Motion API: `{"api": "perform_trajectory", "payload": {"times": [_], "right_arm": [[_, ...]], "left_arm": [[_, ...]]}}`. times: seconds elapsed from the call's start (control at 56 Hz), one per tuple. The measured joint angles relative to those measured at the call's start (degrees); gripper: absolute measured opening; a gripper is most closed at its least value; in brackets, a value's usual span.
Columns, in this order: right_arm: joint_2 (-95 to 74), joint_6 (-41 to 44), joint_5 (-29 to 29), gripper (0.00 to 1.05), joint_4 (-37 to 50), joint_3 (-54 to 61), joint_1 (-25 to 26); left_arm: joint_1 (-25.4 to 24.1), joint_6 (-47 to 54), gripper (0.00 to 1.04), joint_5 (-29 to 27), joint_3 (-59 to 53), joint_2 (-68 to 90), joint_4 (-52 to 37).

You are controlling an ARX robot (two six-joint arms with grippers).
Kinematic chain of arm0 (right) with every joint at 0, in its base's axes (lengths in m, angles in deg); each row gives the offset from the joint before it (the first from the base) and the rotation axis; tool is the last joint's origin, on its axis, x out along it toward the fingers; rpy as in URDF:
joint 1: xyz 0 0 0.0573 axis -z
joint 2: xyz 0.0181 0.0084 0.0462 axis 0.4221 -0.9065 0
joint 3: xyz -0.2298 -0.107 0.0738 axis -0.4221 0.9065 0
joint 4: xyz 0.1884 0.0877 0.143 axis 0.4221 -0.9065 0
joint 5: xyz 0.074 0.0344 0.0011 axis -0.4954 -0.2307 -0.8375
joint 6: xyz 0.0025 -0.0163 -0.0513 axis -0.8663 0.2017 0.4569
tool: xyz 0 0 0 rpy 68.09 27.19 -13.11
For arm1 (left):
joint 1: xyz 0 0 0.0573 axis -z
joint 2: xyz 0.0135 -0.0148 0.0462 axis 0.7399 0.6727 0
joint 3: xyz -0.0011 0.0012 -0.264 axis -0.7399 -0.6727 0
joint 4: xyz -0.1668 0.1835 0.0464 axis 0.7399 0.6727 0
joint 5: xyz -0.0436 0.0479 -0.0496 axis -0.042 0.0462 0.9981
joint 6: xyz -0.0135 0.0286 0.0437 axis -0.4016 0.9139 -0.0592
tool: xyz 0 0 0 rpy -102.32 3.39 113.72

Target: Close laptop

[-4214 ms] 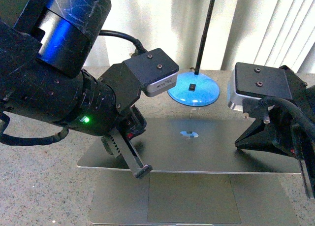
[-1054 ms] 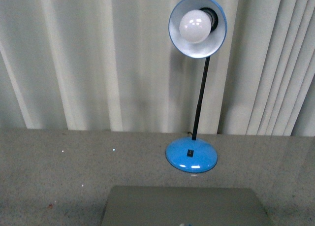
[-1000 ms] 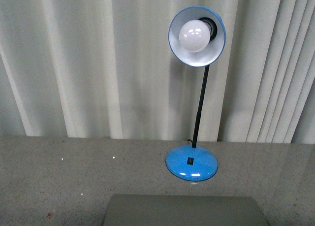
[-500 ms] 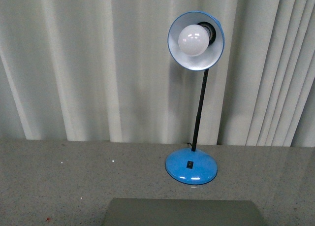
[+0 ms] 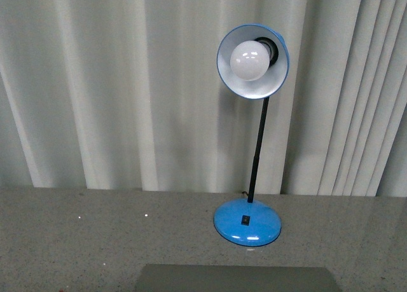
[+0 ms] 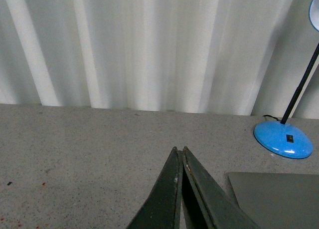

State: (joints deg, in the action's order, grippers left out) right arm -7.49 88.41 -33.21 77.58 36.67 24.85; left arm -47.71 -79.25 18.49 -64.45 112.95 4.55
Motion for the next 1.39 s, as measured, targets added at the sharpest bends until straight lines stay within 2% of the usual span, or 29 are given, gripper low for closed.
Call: {"api": "perform_trajectory", "payload": {"times": [0.714, 0.768, 0.821, 1.143, 1.179, 1.393], "right_arm": [[14.1, 0.0, 0.0, 0.03, -13.9, 0.0, 0.0], [17.9, 0.0, 0.0, 0.03, -19.0, 0.0, 0.0], [21.2, 0.0, -0.1, 0.03, -23.0, 0.0, 0.0], [23.5, 0.0, -0.2, 0.03, -23.6, 0.0, 0.0], [23.5, 0.0, -0.1, 0.05, -23.6, 0.0, 0.0], [23.5, 0.0, -0.1, 0.43, -23.6, 0.0, 0.0]], "left_arm": [[0.0, 0.0, 0.04, 0.0, 0.0, -14.0, 13.8], [0.0, 0.0, 0.04, 0.1, 0.0, -18.6, 20.3], [0.0, 0.0, 0.04, 0.0, 0.0, -21.5, 22.9], [0.0, 0.0, 0.04, 0.0, 0.0, -23.1, 23.3], [0.0, 0.0, 0.04, 0.0, 0.0, -23.1, 23.3], [0.0, 0.0, 0.41, 0.0, 0.0, -23.1, 23.3]]}}
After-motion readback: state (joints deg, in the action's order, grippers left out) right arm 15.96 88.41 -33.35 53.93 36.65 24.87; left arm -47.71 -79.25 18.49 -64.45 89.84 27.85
